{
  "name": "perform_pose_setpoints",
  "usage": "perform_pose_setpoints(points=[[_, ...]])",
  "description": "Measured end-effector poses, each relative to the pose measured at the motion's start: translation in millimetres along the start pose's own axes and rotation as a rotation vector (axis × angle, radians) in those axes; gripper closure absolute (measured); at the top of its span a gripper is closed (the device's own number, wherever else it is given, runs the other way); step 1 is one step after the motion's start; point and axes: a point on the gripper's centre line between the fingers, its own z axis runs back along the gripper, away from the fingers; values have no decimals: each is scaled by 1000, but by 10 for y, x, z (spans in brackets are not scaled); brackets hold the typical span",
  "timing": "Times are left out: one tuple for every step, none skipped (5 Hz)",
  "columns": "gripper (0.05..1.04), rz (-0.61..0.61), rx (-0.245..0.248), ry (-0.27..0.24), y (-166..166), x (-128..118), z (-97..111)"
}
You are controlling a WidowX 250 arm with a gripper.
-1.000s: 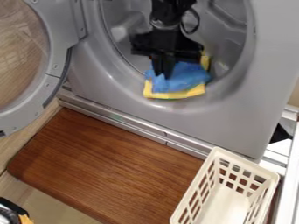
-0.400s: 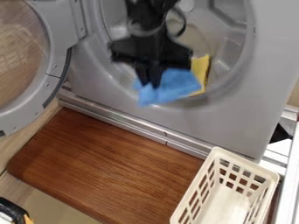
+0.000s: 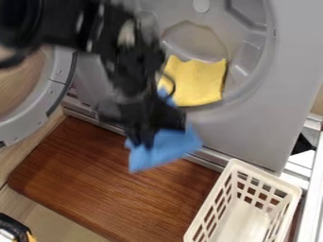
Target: Remove the blue towel from the washer to the right edge of the table
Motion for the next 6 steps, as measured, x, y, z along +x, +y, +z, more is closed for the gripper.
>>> perform_pose_setpoints(points=[[1027, -14, -7, 15, 20, -175, -177], [1028, -38, -8, 44, 34, -302, -431], [1028, -33, -12, 64, 23, -371, -668], [1028, -28, -12, 100, 16, -468, -930], [1006, -25, -10, 84, -40, -501, -1051], [853, -37, -4, 116, -117, -500, -1095]])
